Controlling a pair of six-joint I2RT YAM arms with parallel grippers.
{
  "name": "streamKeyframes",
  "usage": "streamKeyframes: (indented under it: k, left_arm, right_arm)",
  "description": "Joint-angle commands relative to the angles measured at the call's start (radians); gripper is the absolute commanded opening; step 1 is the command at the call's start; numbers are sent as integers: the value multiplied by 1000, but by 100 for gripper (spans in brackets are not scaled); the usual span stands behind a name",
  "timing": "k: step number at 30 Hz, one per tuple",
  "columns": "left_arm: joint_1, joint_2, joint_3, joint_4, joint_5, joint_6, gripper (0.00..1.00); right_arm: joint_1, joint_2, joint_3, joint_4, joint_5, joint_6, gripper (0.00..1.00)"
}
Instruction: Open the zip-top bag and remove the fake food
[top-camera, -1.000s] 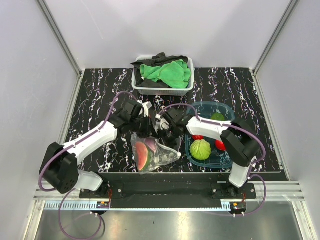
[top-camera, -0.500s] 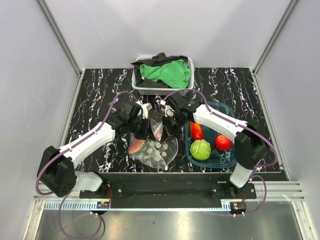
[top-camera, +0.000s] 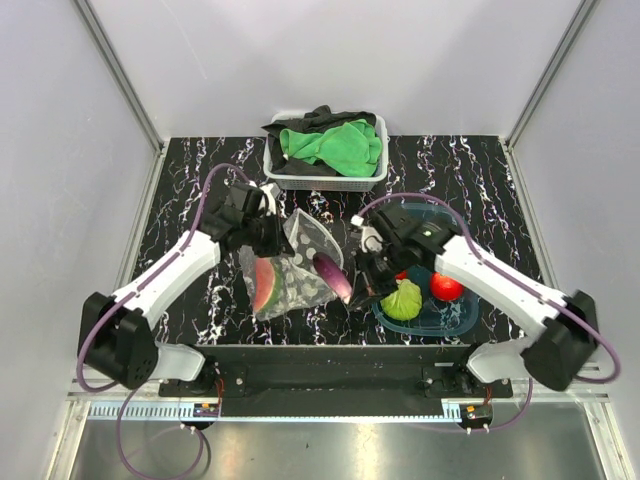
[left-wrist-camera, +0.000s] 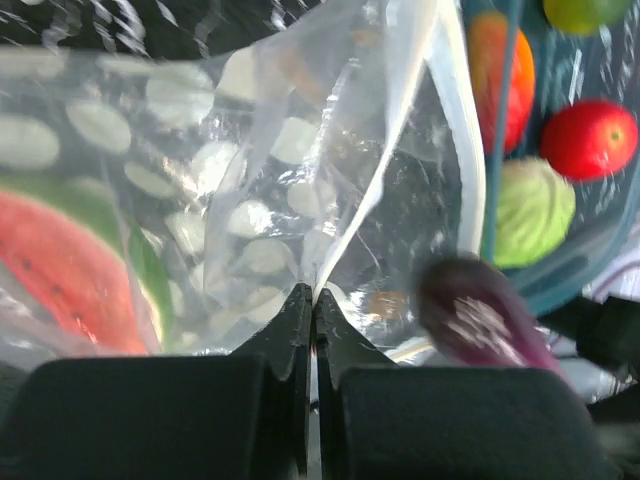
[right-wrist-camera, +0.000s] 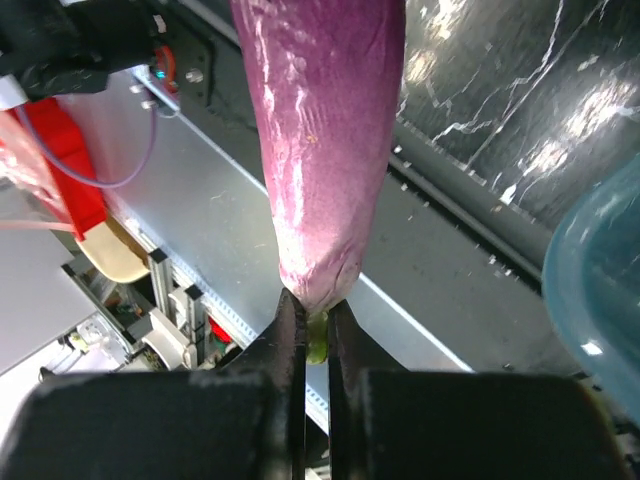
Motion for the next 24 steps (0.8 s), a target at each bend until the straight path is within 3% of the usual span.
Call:
streamKeyframes:
  k: [1,8,12,16,24]
  left_arm:
    - [46,50,60,-9,-34,44,0]
    - [69,87,67,-21,-15,69,0]
    - [68,74,42,-15,22,37,0]
    - [66,28,18,-12,38,26,0]
    - [68,-55,13,-13,122,29,0]
  right_arm:
    - [1,-148,-22,-45,13,72,0]
    - [-73,-232,-28,-151,191,151,0]
    - [-355,-236,-41,-177,208,93,0]
    - [-544,-156,-32,-203,246,-47,0]
    - [-604,63,7,-182,295,-147,0]
